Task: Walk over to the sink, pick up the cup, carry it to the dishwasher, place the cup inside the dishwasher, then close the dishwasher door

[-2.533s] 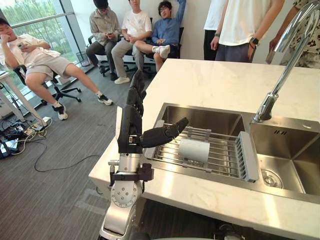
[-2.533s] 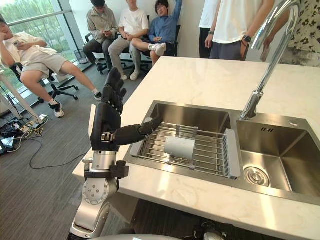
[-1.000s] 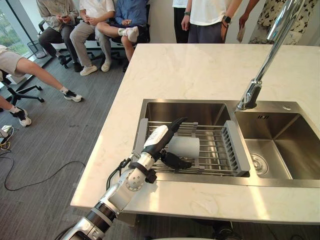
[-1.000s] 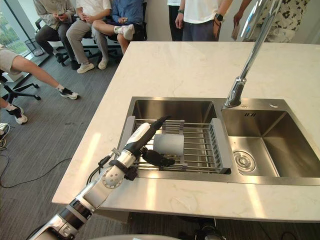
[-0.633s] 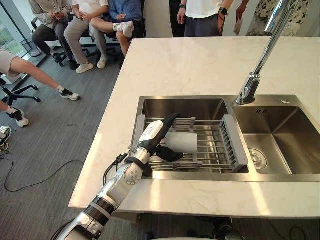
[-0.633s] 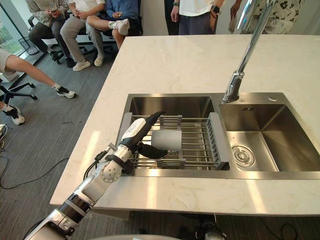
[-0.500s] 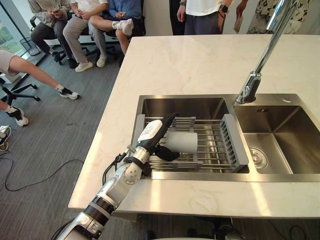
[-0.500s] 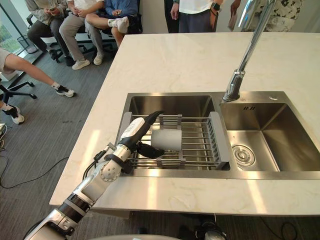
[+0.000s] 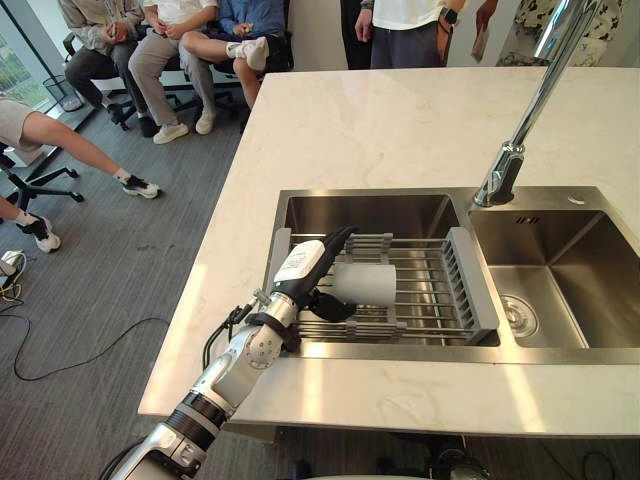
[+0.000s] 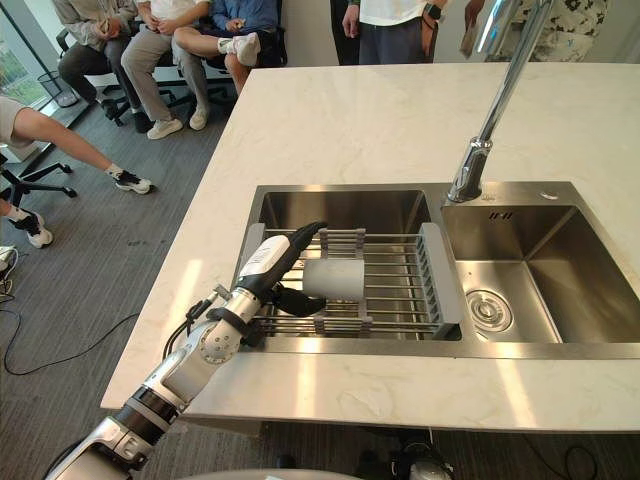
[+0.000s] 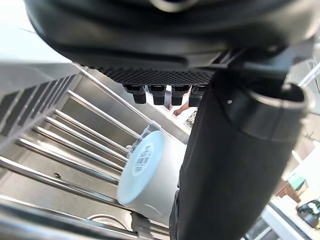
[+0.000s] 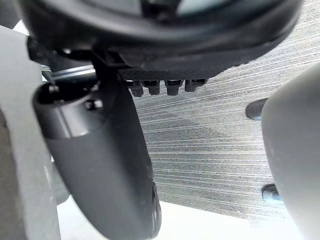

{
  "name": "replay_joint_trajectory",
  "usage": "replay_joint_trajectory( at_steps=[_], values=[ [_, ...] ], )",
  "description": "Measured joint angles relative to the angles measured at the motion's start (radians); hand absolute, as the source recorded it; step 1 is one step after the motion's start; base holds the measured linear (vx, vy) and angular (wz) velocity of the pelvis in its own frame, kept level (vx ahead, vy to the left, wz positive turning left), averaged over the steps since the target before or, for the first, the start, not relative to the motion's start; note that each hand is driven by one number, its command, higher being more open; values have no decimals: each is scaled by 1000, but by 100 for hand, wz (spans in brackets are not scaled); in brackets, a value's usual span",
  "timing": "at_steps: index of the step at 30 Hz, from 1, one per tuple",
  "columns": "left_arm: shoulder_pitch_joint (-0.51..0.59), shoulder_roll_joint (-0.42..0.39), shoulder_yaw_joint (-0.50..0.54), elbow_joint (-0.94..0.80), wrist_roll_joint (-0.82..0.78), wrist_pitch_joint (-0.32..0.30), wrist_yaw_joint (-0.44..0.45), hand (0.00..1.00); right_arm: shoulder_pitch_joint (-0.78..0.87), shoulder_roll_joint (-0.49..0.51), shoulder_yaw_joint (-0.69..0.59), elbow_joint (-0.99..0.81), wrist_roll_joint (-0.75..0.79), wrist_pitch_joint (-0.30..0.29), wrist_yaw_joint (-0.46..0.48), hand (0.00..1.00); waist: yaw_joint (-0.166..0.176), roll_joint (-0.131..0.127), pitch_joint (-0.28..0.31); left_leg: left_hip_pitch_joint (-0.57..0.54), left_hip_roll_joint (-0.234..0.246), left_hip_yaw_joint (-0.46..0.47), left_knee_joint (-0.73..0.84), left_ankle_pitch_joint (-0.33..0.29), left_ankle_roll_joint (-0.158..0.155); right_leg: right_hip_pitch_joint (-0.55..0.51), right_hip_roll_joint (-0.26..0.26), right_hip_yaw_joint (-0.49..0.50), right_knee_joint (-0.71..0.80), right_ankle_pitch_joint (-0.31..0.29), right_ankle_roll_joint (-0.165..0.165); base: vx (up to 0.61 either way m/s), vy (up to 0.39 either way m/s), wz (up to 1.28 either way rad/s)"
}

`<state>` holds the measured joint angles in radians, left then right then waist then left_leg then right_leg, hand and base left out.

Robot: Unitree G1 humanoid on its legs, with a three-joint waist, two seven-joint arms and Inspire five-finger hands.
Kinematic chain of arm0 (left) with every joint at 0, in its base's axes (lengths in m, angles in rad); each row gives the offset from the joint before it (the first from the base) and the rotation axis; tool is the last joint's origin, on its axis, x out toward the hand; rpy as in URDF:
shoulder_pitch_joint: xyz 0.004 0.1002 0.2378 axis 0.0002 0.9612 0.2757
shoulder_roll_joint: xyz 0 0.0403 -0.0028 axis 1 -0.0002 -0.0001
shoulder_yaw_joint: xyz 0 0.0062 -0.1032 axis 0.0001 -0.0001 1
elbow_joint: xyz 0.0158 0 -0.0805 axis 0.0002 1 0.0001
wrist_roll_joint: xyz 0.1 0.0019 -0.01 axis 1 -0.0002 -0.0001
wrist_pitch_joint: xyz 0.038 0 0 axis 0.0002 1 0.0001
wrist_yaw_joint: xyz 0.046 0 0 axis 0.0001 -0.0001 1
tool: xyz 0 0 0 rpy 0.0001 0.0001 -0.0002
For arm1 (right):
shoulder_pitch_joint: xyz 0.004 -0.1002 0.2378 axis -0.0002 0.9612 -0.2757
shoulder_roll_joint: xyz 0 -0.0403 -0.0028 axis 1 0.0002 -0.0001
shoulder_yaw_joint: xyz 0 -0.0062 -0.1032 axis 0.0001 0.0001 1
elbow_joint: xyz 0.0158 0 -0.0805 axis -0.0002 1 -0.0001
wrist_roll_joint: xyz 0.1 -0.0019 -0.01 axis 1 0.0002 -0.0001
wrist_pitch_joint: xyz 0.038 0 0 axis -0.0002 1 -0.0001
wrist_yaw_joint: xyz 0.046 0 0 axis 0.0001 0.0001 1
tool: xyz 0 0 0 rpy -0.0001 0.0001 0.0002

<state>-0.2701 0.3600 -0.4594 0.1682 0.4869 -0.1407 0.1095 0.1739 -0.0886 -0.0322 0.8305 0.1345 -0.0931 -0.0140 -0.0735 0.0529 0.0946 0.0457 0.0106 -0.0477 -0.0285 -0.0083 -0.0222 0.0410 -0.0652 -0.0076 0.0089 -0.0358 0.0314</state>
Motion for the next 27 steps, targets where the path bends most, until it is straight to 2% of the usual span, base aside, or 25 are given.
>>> replay_joint_trajectory(
  at_steps=[9, 14, 22, 27],
  values=[
    [-20, 17, -2, 0, 31, 4, 0, 100, 1, -4, 1, -5, 1, 0, 6, 100, 0, 6, 3, -1, -2, -8, 4, 0, 0, 4, -2, -7, 0, 0, 0, 0, 0, 1],
    [-45, 28, -37, 0, 74, 11, -1, 100, 3, -10, 1, -15, 2, 0, 7, 100, -1, 15, 8, -3, -6, -14, 5, 0, 0, 4, -5, -9, -2, 0, 0, 0, 0, 0],
    [-69, 27, -66, 2, 112, 28, -4, 100, -5, -9, 3, -15, 3, 0, 7, 100, -21, 17, 9, -9, -7, -27, 4, 0, 0, 5, -5, -18, -12, 0, 0, 1, -5, 3],
    [-105, 13, -84, 40, 123, 35, -11, 100, -5, -10, 2, -16, 4, 0, 7, 100, -22, 20, 11, -9, -8, -28, 4, 0, 0, 6, -6, -20, -12, 0, 0, 0, 0, 0]
  ],
)
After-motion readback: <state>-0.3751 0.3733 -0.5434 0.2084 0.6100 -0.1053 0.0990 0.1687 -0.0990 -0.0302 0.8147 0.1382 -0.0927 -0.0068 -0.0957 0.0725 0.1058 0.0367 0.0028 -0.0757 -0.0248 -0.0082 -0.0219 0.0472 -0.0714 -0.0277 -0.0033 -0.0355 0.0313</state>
